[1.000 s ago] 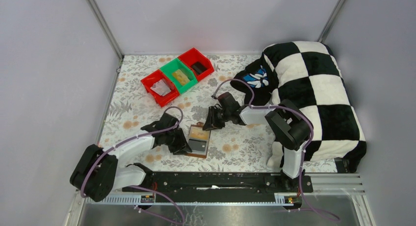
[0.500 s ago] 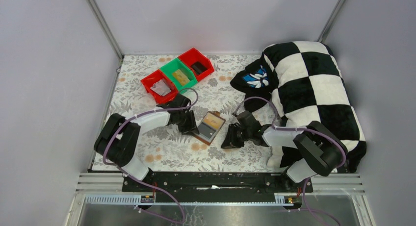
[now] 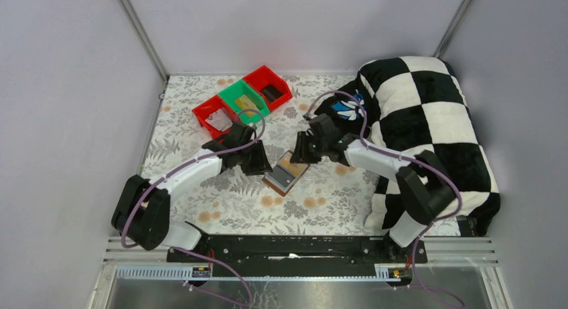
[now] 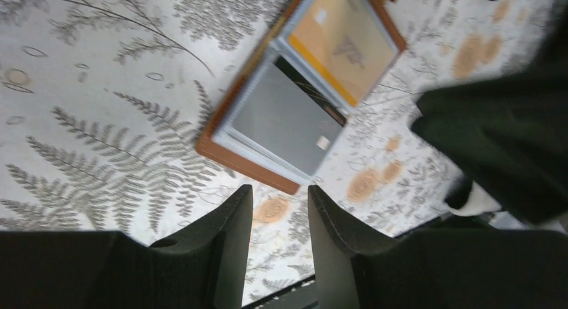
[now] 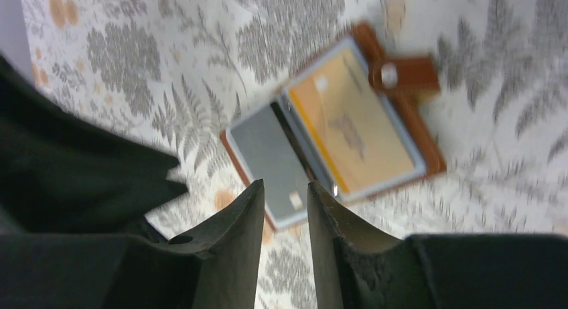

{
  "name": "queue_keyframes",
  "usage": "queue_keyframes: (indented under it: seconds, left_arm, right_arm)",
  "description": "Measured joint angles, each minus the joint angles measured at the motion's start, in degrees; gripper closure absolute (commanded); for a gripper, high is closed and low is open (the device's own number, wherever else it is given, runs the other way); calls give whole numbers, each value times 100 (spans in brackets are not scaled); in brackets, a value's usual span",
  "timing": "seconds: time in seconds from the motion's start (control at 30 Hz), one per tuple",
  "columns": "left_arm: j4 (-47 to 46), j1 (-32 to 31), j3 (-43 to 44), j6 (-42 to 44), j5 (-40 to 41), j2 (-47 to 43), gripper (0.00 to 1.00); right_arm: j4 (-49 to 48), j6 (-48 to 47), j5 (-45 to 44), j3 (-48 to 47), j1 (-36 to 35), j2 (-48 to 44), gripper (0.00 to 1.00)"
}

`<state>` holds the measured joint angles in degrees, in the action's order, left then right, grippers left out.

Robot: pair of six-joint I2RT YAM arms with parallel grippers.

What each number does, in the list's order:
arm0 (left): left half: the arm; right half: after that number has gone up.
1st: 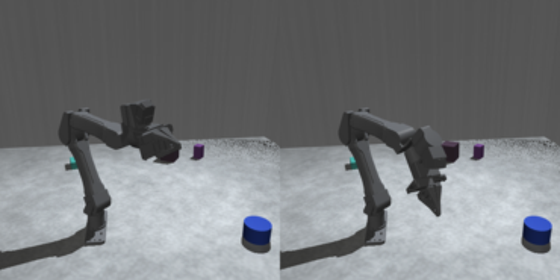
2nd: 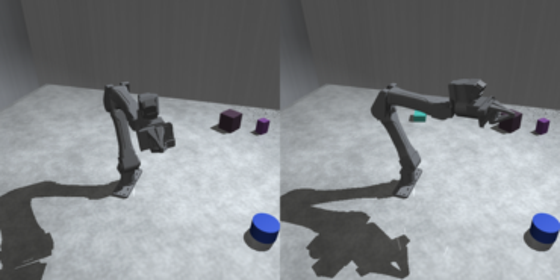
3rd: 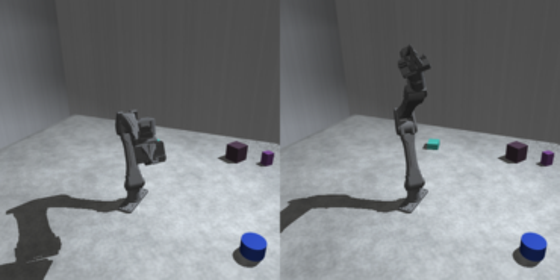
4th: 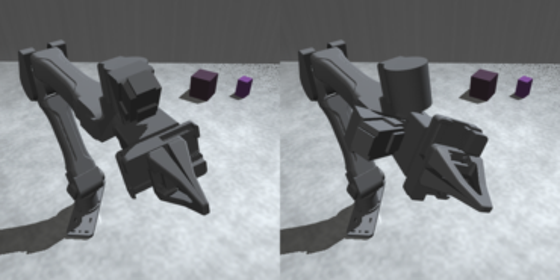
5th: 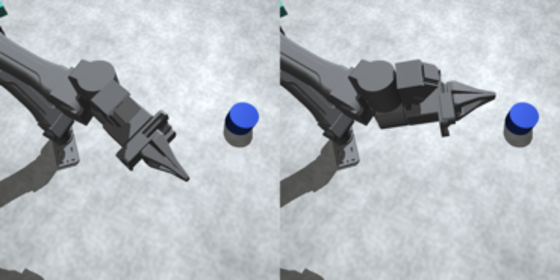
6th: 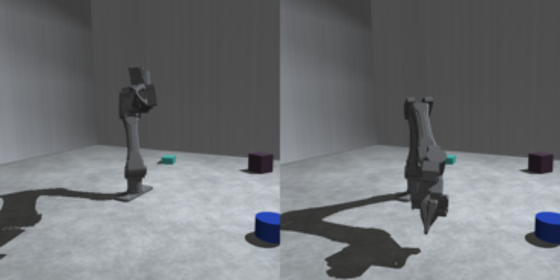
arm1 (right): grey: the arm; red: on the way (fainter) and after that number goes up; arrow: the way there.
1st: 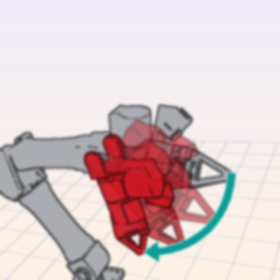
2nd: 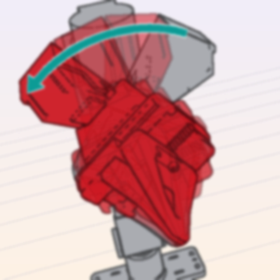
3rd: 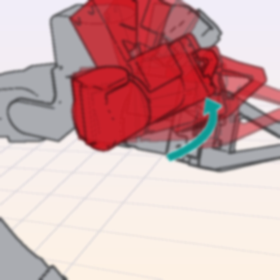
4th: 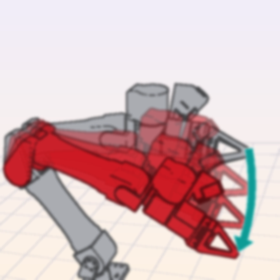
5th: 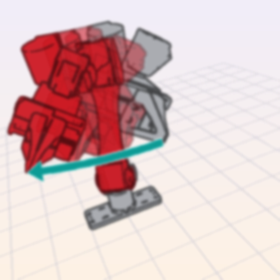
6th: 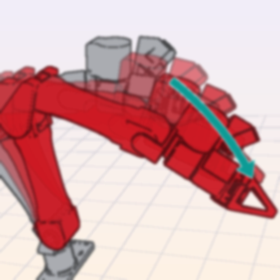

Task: Take the credit cards out of the card holder
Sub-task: Remove the credit card from the card holder.

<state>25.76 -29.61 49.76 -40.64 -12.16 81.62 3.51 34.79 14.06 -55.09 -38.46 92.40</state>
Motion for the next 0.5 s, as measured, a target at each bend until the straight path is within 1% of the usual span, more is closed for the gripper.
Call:
queue_keyframes:
  seconds: [0.13, 0.33, 0.4, 0.5]
  left_arm:
    - [-323, -107, -256, -393, -192, -337, 59]
    - [-675, -133, -761, -909, -437, -361, 59]
    - [-717, -133, -835, -999, -476, -358, 59]
    - [-782, -133, -876, -1049, -531, -358, 59]
  right_arm:
    - [175, -337, -94, -925, 39, 857, 63]
    - [485, -627, -138, -1915, 155, 2050, 64]
    - [553, -702, -227, -2061, 236, 2264, 64]
    - [680, -772, -422, -2083, 356, 2337, 64]
